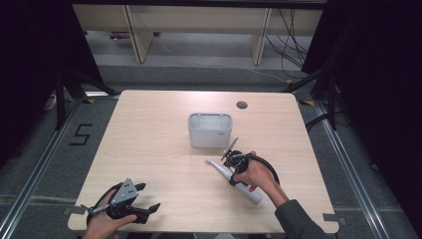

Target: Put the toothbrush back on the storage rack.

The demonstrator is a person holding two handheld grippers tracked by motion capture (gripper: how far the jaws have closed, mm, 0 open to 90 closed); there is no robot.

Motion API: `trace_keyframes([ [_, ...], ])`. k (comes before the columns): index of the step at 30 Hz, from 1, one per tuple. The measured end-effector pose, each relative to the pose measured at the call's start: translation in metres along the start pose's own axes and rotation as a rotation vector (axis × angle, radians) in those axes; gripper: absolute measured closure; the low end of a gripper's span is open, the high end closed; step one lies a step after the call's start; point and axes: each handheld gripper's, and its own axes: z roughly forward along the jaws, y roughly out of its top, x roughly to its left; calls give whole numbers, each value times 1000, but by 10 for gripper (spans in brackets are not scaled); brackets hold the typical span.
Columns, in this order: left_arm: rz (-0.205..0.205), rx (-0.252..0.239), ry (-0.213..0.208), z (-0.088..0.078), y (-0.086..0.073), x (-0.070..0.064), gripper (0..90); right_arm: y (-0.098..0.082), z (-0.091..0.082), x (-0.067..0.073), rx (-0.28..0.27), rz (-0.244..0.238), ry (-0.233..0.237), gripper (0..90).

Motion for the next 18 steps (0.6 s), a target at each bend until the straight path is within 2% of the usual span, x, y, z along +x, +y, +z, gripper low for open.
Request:
trace_keyframes([
  [1, 0, 0, 0, 0, 0, 0, 148, 1, 0, 0, 8, -11, 1, 660],
  [2, 0, 0, 1, 0, 0, 0, 148, 2, 0, 2, 23, 13, 3, 661],
  [3, 0, 0, 1, 0, 0, 0, 148, 3, -1, 1, 27, -10, 10, 661],
  [4, 0, -1, -1, 0, 0, 0, 148, 5, -1, 3, 35, 4, 5, 662],
  [9, 2, 0, 3, 0, 0, 0, 148, 10, 0, 4, 65, -23, -6, 662],
  [11, 3, -1, 1, 0, 0, 0, 148, 11, 0, 6, 80, -15, -15, 662],
  [12, 2, -1, 5, 0, 0, 0, 148, 12, 0, 5, 78, -37, -15, 662],
  [15, 11, 5, 4, -1, 0, 1, 148, 13, 1, 8, 86, -30, -26, 663],
  [16, 7, 2, 3, 0, 0, 1, 148, 12, 2, 5, 85, -74, -46, 664],
  [17, 9, 3, 4, -1, 0, 1, 148, 12, 2, 4, 85, -80, -45, 664],
  [18, 10, 5, 4, -1, 0, 1, 148, 13, 1, 6, 85, -57, -32, 665],
])
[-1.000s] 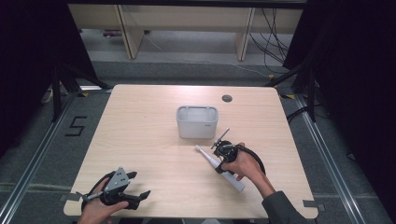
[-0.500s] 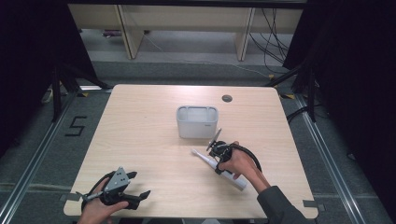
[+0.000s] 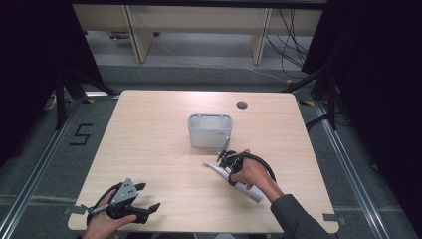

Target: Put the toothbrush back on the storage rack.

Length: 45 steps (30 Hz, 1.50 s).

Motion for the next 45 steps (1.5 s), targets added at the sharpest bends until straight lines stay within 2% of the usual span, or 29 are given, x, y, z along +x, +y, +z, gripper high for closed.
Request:
trace_keyframes([
  [4, -1, -2, 1, 0, 0, 0, 148, 2, -1, 2, 17, 15, 3, 664],
  [5, -4, -5, -1, 0, 0, -1, 148, 3, 0, 0, 34, -5, -22, 664],
  [7, -29, -29, -7, 1, 0, -3, 148, 2, 0, -1, 31, -14, -20, 665],
  [8, -4, -6, 1, 0, 0, -1, 148, 2, 0, -1, 30, -16, -17, 665],
  [11, -21, -23, -7, 1, 0, -2, 148, 3, 0, 0, 48, 7, -16, 665],
  [12, -21, -24, -7, 1, 0, -2, 148, 3, 0, 0, 53, -7, -15, 665],
  [15, -30, -30, -6, 1, 0, -3, 148, 3, 0, 0, 49, -1, -15, 665],
  [16, -16, -15, -7, 0, 0, -1, 148, 2, 0, 0, 40, -2, -6, 666],
  [19, -20, -20, -5, 1, 0, -1, 148, -1, -1, 0, 31, 17, 32, 666],
  [20, -20, -19, -6, 1, 0, -1, 148, -2, -2, -3, 30, -10, 26, 667],
  [21, -22, -20, -6, 1, 0, -1, 148, -4, -3, -1, 23, 22, 36, 667],
  [24, -13, -11, -4, 0, 0, -1, 148, -9, -8, -6, -2, -1, 24, 667],
  [25, -13, -10, -1, 0, 0, -1, 148, -11, -11, -5, -25, 12, 26, 668],
  [28, -12, -11, -5, 0, 0, -1, 148, -15, -20, -5, -69, 4, 32, 668],
  [29, -13, -10, -5, 0, 0, -1, 148, -17, -25, -4, -96, 31, 42, 668],
  [30, -13, -8, -1, 0, 0, -1, 148, -19, -28, -6, -129, 5, 41, 668],
  [31, -13, -8, -2, 0, 0, -1, 148, -22, -34, -3, -163, 34, 39, 668],
  [32, -13, -8, -2, 0, 0, -1, 148, -22, -34, -3, -163, 34, 39, 668],
  [33, -14, -9, -2, 1, 0, -1, 148, -28, -44, -6, -248, 5, 56, 668],
  [35, -12, -6, -6, 1, 0, -1, 148, -33, -51, -6, -306, 34, 80, 668],
  [36, -12, -5, -8, 1, 0, -1, 148, -35, -55, -7, -334, 40, 68, 668],
  [37, -28, -19, -9, 2, 0, -2, 148, -37, -58, -8, -355, 45, 73, 668],
  [38, -9, -3, -9, 1, 0, -1, 148, -38, -60, -10, -383, 35, 83, 668],
  [39, -12, -5, -7, 1, 0, -1, 148, -39, -63, -8, -395, 67, 84, 668],
  [40, -12, -5, -7, 1, 0, -1, 148, -39, -63, -8, -395, 67, 84, 668],
  [41, -15, -6, -6, 1, 0, -1, 148, -38, -66, -10, -452, 53, 96, 668],
  [42, -15, -6, -6, 1, 0, -1, 148, -38, -66, -10, -452, 53, 96, 668],
  [44, -15, -7, -5, 1, 0, -1, 148, -38, -71, -10, -510, 69, 101, 668],
  [45, -15, -7, -5, 1, 0, -1, 148, -38, -72, -12, -544, 62, 107, 668],
])
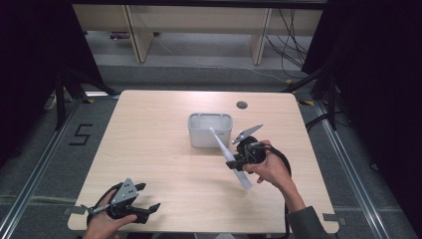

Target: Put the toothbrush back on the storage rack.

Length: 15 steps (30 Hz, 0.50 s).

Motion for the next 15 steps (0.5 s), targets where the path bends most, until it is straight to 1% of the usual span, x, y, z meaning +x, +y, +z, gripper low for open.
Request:
trace_keyframes([
  [2, 1, 0, 3, 0, 0, 0, 148, 1, -3, 0, -46, 17, -4, 668],
  [3, 1, 0, 3, 0, 0, 0, 148, 1, -3, 0, -46, 17, -4, 668],
  [4, -19, -16, 0, 1, 0, -1, 148, 1, -5, 0, -106, 21, 9, 668],
  [5, -23, -19, -2, 1, -1, -1, 148, 1, -6, -2, -140, 5, 11, 668],
  [6, -22, -19, -2, 1, -1, -1, 148, 1, -7, -1, -161, 28, 15, 668],
  [7, -23, -21, 3, 1, -1, -1, 148, 2, -9, -3, -165, 14, 5, 668],
  [8, -22, -21, 3, 0, 0, -1, 148, 3, -10, -3, -172, 8, -5, 668],
  [9, -22, -21, 3, 0, 0, -1, 148, 3, -10, -3, -172, 8, -5, 668],
  [10, -16, -16, 5, 0, 0, -1, 148, 5, -12, -4, -230, 6, -7, 668],
  [11, -16, -16, 5, 0, 0, -1, 148, 5, -12, -4, -230, 6, -7, 668],
  [12, -20, -18, 4, 0, -1, -2, 148, 5, -13, -6, -242, -21, -24, 668],
  [13, -12, -20, 3, 0, -1, -1, 148, 5, -13, -5, -241, -4, -27, 667],
  [14, -8, -16, 3, 0, -1, -1, 148, 5, -12, -8, -237, -16, -15, 668],
  [15, -8, -16, 3, 0, -1, -1, 148, 5, -12, -8, -237, -16, -15, 668],
])
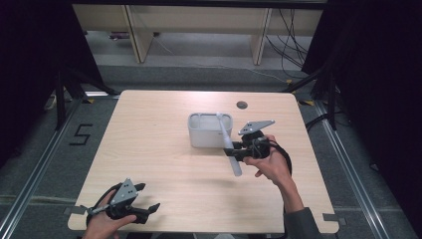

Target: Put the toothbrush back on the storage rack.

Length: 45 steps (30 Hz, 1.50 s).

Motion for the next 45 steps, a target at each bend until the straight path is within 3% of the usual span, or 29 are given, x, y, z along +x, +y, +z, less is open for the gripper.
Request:
trace_keyframes([
  [6, -17, -4, -3, 1, 0, 0, 148, -1, 1, -4, -39, 6, -8, 667],
  [9, -12, 3, -5, 0, 0, 1, 148, -1, 0, -6, -60, 22, -10, 668],
  [11, -10, 0, -1, 0, 0, 0, 148, -1, -2, -9, -91, 8, -25, 667],
  [16, 4, 14, 0, -2, 0, 1, 148, -1, -3, -10, -113, 8, -23, 667],
  [17, 1, 11, 2, -2, 0, 1, 148, -1, -2, -7, -119, 46, -19, 667],
  [19, 2, 13, 0, -2, 0, 1, 148, -1, -4, -11, -131, 15, -31, 667],
  [22, -11, 0, -4, 0, 0, 0, 148, -1, -2, -12, -145, 19, -14, 667],
  [23, -10, 0, 0, 0, 0, 0, 148, -1, -3, -11, -151, 48, -20, 667],
  [24, -9, 1, -1, 0, 0, 0, 148, -1, -4, -13, -158, 19, -40, 667],
  [32, -12, 0, 0, 0, 0, 0, 148, 2, -5, -15, -213, 61, -65, 667],
  [33, -13, 4, -4, 0, 0, 1, 148, 2, -6, -18, -225, 42, -71, 667],
  [35, -15, 3, -3, 0, 0, 1, 148, 2, -5, -17, -233, 57, -71, 667],
  [36, 3, 25, 9, -1, -1, 2, 148, 3, -6, -18, -229, 56, -67, 667],
  [40, -8, 6, 4, 0, -1, 2, 148, 5, -8, -23, -255, 48, -94, 667],
  [41, -26, 1, -2, 0, -1, 1, 148, 6, -9, -22, -255, 78, -87, 667],
  [42, -26, 1, -2, 0, -1, 1, 148, 8, -9, -25, -263, 53, -95, 667],
  [43, 5, 20, 5, -1, -1, 3, 148, 9, -9, -24, -268, 74, -92, 667],
  [45, -1, 19, 5, -1, -1, 2, 148, 12, -9, -25, -270, 62, -91, 667],
])
